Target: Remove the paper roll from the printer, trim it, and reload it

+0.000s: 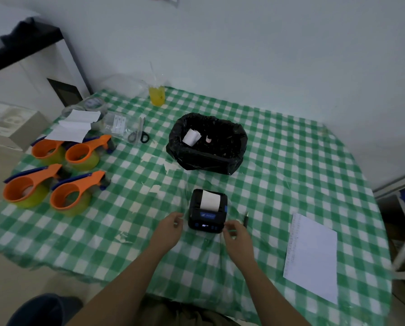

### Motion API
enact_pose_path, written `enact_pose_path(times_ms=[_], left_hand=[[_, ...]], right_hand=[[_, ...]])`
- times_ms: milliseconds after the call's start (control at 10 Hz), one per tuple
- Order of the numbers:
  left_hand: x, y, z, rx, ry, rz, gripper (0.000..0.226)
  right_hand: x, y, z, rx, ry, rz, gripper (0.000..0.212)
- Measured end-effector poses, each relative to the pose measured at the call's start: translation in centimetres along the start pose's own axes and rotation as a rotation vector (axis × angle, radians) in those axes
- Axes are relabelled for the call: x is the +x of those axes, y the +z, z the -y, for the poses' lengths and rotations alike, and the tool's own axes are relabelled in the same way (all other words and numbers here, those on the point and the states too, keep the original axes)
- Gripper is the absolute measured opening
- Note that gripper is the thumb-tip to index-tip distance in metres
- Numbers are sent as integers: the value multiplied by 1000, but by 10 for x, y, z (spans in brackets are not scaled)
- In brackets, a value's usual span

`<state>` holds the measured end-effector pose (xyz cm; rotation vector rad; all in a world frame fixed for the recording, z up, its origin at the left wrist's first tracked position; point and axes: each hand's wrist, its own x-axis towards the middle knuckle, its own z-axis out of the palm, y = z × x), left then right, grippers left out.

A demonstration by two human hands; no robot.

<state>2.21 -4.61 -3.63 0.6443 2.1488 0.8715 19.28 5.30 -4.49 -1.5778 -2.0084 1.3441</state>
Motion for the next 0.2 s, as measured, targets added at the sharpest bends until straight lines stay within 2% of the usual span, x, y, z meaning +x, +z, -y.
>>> enact_pose_path(times_ms=[200], left_hand=[[2,0,3,-12,-14,-2,29]], right_hand=[[-5,-15,4,29,25,-29,15]])
